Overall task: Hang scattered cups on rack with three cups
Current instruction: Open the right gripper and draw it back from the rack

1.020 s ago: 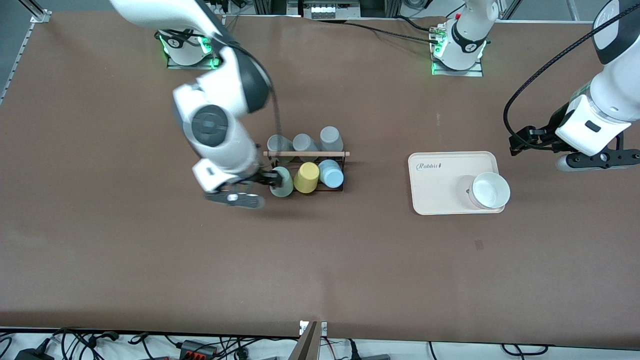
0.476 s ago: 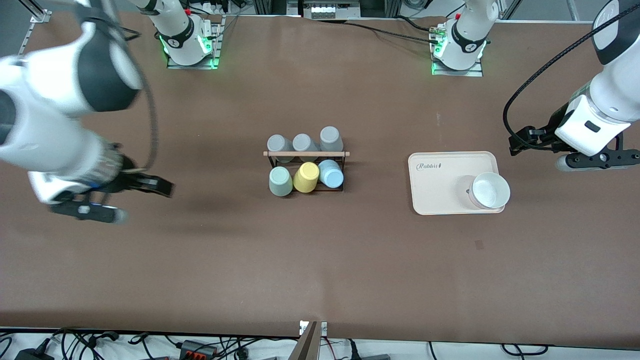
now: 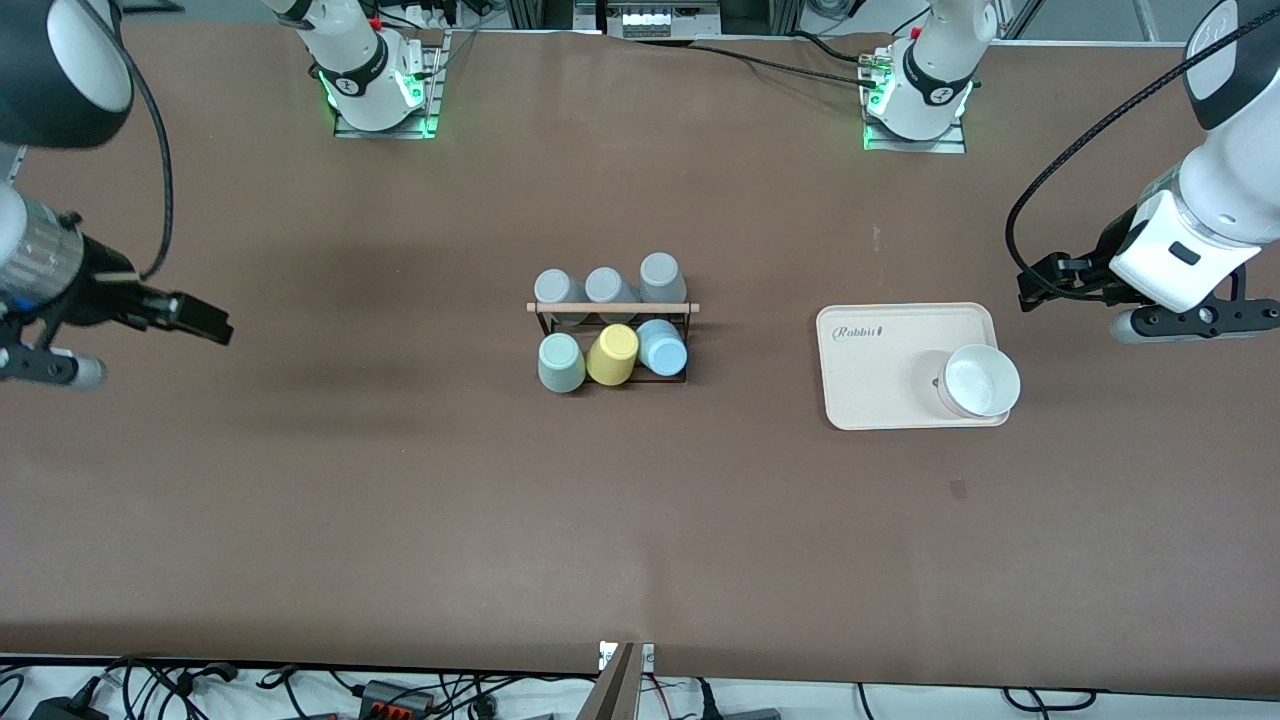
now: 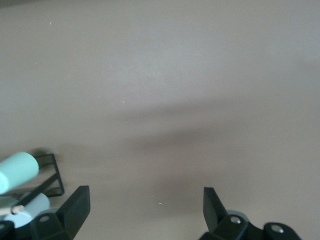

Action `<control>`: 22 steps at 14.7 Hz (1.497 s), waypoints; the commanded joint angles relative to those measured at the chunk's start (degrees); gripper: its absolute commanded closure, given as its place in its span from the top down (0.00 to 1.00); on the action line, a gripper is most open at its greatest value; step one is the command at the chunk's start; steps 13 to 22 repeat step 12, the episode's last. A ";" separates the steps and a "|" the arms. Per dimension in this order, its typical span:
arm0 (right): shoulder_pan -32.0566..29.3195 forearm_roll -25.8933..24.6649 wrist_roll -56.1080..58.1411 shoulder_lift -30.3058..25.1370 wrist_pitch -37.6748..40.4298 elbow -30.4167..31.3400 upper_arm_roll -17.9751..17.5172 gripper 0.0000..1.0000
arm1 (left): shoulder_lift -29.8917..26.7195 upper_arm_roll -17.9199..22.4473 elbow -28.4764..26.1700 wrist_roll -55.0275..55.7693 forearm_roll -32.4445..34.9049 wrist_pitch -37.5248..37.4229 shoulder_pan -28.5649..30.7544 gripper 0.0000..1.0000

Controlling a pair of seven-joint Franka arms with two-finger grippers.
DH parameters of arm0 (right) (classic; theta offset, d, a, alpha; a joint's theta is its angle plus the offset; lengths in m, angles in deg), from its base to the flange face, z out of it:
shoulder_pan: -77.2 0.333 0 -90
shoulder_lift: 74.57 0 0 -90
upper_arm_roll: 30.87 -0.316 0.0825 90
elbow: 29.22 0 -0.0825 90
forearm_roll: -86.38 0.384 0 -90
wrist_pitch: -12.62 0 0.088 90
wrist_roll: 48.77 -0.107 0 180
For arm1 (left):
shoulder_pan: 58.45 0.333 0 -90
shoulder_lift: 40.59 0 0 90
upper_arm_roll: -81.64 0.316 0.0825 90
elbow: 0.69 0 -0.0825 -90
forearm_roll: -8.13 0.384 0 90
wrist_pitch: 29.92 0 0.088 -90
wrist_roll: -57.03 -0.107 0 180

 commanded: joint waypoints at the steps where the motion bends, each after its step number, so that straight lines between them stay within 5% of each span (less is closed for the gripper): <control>1: -2.14 -1.15 2.66 -11.23 -6.48 15.18 -0.90 1.00 | 0.64 -0.41 1.65 -1.21 -0.42 -1.41 0.41 1.00; 6: -2.15 -0.80 2.66 -18.02 -9.58 24.09 -0.90 1.00 | 0.64 -0.41 1.65 -1.21 -0.42 -1.41 0.32 1.00; 22: -2.76 0.70 6.17 -15.65 -8.87 20.31 -0.90 1.00 | 0.64 -0.41 1.65 -1.12 -0.86 -1.41 0.32 1.00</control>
